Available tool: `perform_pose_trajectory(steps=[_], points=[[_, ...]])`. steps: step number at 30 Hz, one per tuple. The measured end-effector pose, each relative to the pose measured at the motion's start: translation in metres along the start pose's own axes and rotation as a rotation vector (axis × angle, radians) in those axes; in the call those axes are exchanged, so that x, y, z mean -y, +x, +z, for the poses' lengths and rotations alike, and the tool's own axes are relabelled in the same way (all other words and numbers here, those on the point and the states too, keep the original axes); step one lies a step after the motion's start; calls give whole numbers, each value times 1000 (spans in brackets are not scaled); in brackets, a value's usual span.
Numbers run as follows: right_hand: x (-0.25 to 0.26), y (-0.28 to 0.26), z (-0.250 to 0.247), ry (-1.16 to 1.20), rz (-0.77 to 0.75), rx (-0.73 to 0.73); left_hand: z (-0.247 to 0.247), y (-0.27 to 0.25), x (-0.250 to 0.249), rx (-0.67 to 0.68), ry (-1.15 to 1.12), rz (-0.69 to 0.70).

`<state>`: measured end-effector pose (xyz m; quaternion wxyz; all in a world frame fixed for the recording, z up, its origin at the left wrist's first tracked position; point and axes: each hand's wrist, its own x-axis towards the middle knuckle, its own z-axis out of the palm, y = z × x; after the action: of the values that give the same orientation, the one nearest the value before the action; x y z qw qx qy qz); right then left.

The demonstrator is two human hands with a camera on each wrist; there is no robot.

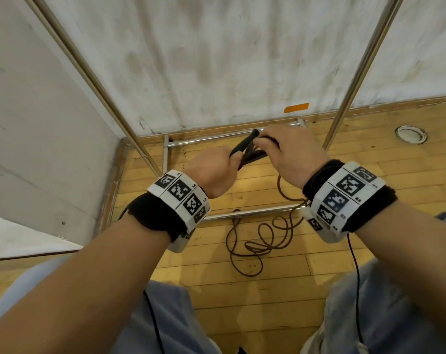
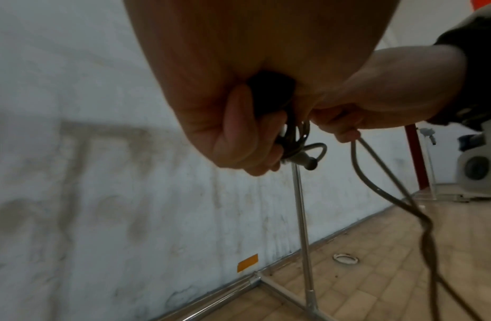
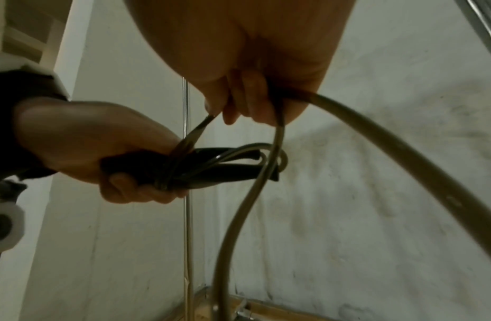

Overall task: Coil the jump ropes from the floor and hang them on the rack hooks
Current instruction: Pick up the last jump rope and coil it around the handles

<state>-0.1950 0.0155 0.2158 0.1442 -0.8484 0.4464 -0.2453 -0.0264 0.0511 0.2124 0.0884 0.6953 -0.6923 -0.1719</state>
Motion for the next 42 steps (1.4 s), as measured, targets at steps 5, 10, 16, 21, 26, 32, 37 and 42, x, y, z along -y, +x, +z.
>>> perform_pose_trajectory(steps=[5,10,16,21,26,32,37,42], points=[[10,3,-7,-16,-82,-22,5,-7,-11,49,77,161],[5,9,-17,-73,-32,-37,7,-4,-13,-17,83,96],[-2,7,-20,-6,78,63,-2,-2,-3,-79,213,-33],[-8,11,-35,216,79,7,-5,-11,-12,-86,173,63],[-15,15,-50,365,148,19,-18,-20,-26,-40,-18,250],[-15,19,-50,620,214,97,-35,-28,-33,-121,-328,228],[-3,12,-22,794,291,129,-44,-28,-34,-210,-521,197],[27,-8,12,605,231,-72,-46,-22,-29,-268,-605,161]])
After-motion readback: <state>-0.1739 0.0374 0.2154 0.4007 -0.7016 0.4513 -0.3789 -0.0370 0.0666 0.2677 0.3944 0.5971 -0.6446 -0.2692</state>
